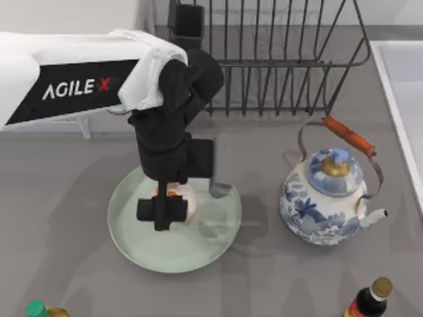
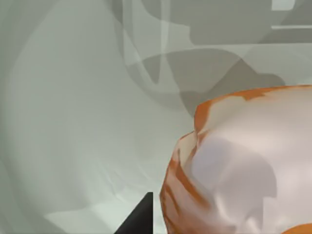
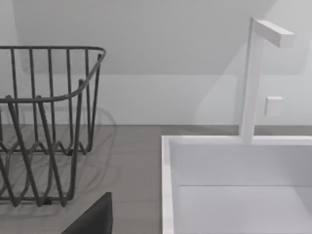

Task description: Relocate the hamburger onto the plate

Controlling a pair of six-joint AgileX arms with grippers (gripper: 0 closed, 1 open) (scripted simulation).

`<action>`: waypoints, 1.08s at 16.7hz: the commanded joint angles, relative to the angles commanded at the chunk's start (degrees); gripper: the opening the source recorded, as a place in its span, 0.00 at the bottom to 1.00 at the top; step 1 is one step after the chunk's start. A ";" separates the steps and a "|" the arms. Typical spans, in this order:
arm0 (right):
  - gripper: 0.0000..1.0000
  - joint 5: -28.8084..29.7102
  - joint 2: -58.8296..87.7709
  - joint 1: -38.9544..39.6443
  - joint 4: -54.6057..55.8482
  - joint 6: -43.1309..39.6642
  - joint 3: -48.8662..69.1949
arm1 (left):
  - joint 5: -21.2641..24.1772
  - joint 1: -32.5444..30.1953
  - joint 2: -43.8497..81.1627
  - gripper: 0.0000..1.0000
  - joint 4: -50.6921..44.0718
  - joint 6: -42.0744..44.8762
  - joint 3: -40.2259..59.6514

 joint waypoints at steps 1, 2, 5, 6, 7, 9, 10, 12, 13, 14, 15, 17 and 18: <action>1.00 0.00 0.00 0.00 0.00 0.00 0.00 | 0.00 0.00 0.00 0.00 0.00 0.00 0.00; 1.00 0.00 0.00 0.00 0.00 0.00 0.00 | 0.00 0.00 0.00 0.08 0.00 0.00 0.00; 1.00 0.00 0.00 0.00 0.00 0.00 0.00 | 0.00 0.00 0.00 0.30 0.00 0.00 0.00; 1.00 0.00 0.00 0.00 0.00 0.00 0.00 | 0.00 0.00 0.00 0.38 0.00 0.00 0.00; 1.00 0.00 0.00 0.00 0.00 0.00 0.00 | 0.00 0.00 0.00 0.45 0.00 0.00 0.00; 1.00 0.00 0.00 0.00 0.00 0.00 0.00 | 0.00 0.00 0.00 0.60 0.00 0.00 0.00; 1.00 0.00 0.00 0.00 0.00 0.00 0.00 | 0.00 0.00 0.00 0.68 0.00 0.00 0.00; 1.00 0.00 0.00 0.00 0.00 0.00 0.00 | 0.00 0.00 0.00 0.83 0.00 0.00 0.00; 1.00 0.00 0.00 0.00 0.00 0.00 0.00 | 0.00 0.00 0.00 0.90 0.00 0.00 0.00; 1.00 0.00 0.00 0.00 0.00 0.00 0.00 | 0.00 0.00 0.00 0.98 0.00 0.00 0.00; 1.00 0.00 0.00 0.00 0.00 0.00 0.00 | 0.00 0.00 0.00 1.00 0.00 0.00 0.00; 1.00 0.00 0.00 0.00 0.00 0.00 0.00 | 0.00 0.00 0.00 1.00 0.00 0.00 0.00; 1.00 0.00 0.00 0.00 0.00 0.00 0.00 | 0.00 0.00 0.00 1.00 0.00 0.00 0.00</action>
